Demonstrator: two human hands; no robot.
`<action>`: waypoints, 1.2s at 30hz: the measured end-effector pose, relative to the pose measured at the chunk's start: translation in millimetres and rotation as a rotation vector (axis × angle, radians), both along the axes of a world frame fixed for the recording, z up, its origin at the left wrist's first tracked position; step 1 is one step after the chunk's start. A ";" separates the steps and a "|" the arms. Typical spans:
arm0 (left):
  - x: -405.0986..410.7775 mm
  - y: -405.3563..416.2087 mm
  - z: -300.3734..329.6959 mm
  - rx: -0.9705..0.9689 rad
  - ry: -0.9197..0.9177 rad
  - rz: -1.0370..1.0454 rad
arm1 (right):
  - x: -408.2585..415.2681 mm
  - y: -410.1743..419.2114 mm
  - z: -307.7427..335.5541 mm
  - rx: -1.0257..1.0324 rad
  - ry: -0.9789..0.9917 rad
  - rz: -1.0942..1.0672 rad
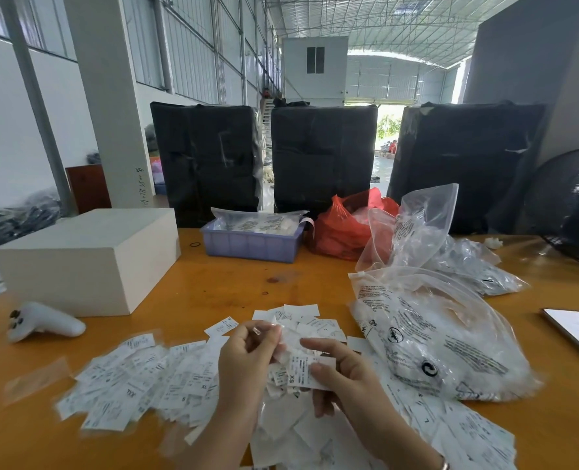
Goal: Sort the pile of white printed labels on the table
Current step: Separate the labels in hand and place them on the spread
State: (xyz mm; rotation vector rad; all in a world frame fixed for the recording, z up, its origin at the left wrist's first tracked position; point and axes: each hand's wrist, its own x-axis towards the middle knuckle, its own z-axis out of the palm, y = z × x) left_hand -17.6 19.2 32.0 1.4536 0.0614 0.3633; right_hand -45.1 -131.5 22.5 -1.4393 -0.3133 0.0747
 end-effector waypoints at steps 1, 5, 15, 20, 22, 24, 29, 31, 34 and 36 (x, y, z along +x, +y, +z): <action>-0.6 -0.7 0.3 0.000 -0.003 -0.004 | 0.4 0.9 0.0 -0.028 -0.005 -0.014; -0.5 -1.5 0.4 0.019 -0.014 -0.012 | 2.2 1.0 -0.2 -0.042 -0.005 -0.080; -4.4 -7.5 2.7 0.070 -0.074 -0.084 | 7.1 -2.0 -7.6 -0.019 -0.058 -0.250; -4.2 -6.6 5.1 0.010 -0.005 -0.206 | 6.2 -3.8 -2.7 0.058 -0.085 -0.329; -4.2 -7.1 4.5 0.049 0.015 -0.229 | 6.0 -3.7 -1.5 0.065 -0.091 -0.360; -3.9 -6.7 3.8 0.119 0.020 -0.246 | 5.6 -2.9 -1.1 0.058 -0.097 -0.382; -3.5 -5.8 2.2 0.146 0.078 -0.329 | 6.7 0.8 -1.9 0.016 -0.096 -0.393; -3.3 -5.6 0.5 0.122 0.122 -0.310 | 7.5 1.9 -1.7 -0.006 -0.084 -0.383; -1.7 -4.9 -2.6 0.061 0.157 -0.292 | 8.1 0.4 -1.4 -0.020 -0.070 -0.403; -1.0 -4.9 -3.4 0.026 0.165 -0.287 | 8.6 -0.1 -1.5 0.003 -0.044 -0.426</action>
